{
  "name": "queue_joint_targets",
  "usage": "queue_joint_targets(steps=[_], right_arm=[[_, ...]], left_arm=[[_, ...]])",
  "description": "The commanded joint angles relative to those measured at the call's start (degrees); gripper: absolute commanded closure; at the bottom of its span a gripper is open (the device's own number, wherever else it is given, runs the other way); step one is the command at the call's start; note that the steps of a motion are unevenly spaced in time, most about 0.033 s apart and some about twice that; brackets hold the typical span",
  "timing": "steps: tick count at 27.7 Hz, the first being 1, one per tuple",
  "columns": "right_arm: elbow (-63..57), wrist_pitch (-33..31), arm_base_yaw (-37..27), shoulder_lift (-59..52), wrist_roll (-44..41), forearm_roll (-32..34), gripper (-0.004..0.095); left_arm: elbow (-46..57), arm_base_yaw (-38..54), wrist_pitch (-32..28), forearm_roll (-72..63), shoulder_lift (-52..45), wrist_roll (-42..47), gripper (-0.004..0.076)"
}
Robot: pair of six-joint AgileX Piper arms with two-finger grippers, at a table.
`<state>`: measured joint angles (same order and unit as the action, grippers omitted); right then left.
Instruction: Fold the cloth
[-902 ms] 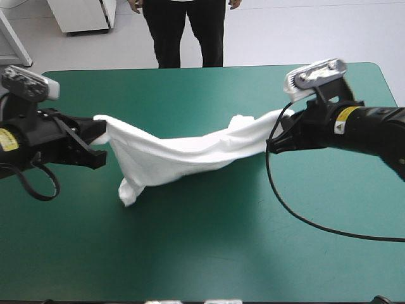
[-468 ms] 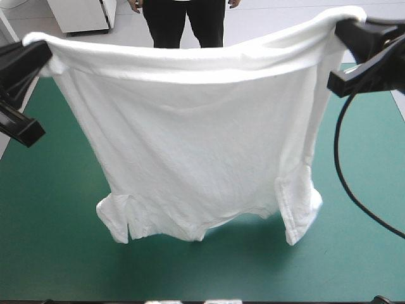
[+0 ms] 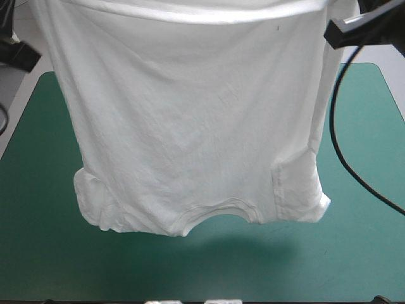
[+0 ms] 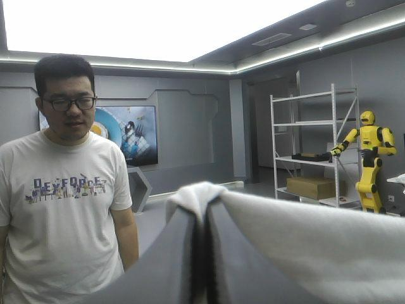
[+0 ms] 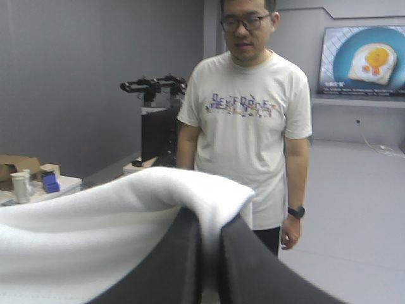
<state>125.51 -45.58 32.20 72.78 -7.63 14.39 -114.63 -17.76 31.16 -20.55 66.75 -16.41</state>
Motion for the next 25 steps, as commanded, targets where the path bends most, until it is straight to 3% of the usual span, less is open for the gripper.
queue_joint_targets(steps=[1, 5, 9, 16, 19, 22, 24, 25], right_arm=[[1.15, 5.00, -0.15, 3.52, -5.82, 9.87, 0.0921], [1.51, 7.96, -3.36, 7.74, -8.97, 13.00, 0.0922], [6.18, 13.22, -10.53, 13.80, -9.62, 7.24, 0.0922], [26.41, 16.78, -23.57, 30.63, 2.56, -17.75, 0.0921], [33.44, 19.21, -26.68, 37.24, 3.95, -22.67, 0.0921], [37.21, 16.54, -28.09, 41.76, 5.30, -24.52, 0.0921], [37.34, 12.47, -28.09, 43.80, 8.02, -24.49, 0.0921], [37.23, 8.37, -28.09, 44.82, 8.88, -24.94, 0.0921]], left_arm=[[-1.61, -0.37, -8.74, -1.03, 4.71, 0.12, 0.0734], [-4.66, -0.25, -15.99, -0.75, 11.65, 0.12, 0.0734], [-12.17, 0.03, -19.76, -0.49, 20.42, -0.36, 0.0734], [-33.90, 5.79, -19.42, -7.10, 39.24, 0.12, 0.0734], [-42.31, 8.07, -19.49, -11.18, 45.99, 0.11, 0.0734], [-47.39, 9.97, -18.73, -16.11, 51.09, -0.09, 0.0734], [-48.42, 10.68, -13.88, -18.14, 53.97, -0.24, 0.0734], [-48.42, 10.68, -8.21, -18.03, 55.01, -1.59, 0.0734]])
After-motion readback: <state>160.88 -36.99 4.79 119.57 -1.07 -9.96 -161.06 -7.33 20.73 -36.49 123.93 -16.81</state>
